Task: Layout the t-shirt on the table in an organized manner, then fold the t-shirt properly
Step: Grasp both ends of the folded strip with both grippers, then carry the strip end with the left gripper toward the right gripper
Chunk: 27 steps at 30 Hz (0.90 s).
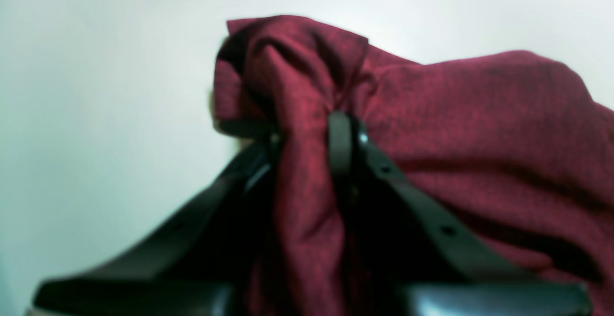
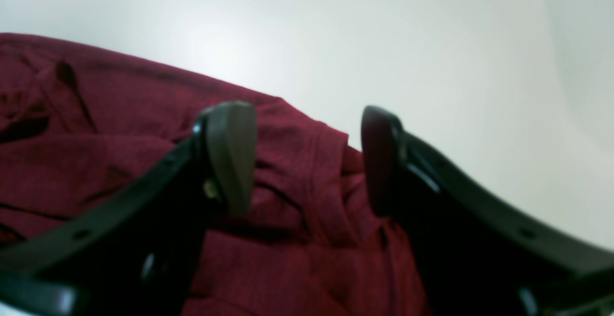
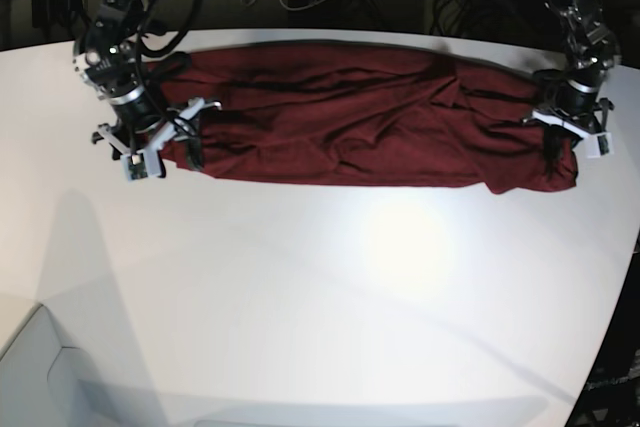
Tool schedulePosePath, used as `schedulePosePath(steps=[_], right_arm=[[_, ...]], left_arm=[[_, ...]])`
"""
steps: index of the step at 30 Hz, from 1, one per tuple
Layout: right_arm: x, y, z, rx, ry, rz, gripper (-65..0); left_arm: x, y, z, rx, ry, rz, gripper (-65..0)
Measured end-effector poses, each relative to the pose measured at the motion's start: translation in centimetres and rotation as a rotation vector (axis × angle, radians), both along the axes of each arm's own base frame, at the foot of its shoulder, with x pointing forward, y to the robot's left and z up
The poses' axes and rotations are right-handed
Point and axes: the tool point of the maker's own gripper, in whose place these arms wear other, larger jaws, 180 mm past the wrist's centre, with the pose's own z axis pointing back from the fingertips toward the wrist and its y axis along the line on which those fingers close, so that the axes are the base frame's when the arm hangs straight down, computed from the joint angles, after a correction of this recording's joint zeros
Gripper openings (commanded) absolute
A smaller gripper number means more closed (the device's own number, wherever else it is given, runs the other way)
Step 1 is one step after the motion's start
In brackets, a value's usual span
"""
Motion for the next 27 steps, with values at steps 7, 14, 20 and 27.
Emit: schedulePosePath(steps=[7,14,20,27], right_arm=[[0.0,0.1,-0.5,0.01,0.011,0.001,-29.8],[-0.4,-0.3,-1.3,0.004,0.035,0.001,-29.8],[-0.3,-0.3,-1.2,0.004,0.032,-0.001,-29.8],[-0.3,-0.3,-1.2,0.003,0.032,-0.001,-29.8]], left_arm=[[-0.2,-0.7,2.1,0.119,0.06,-0.071,-65.0],[0.5,-3.4,7.4,0.189,-0.076,-0.12,-65.0],[-1.3,-9.9,6.3,0.175,-0.036,-0.274,-65.0],[-1.6,-18.1,6.6,0.205,-0.044,-0.402,-65.0]])
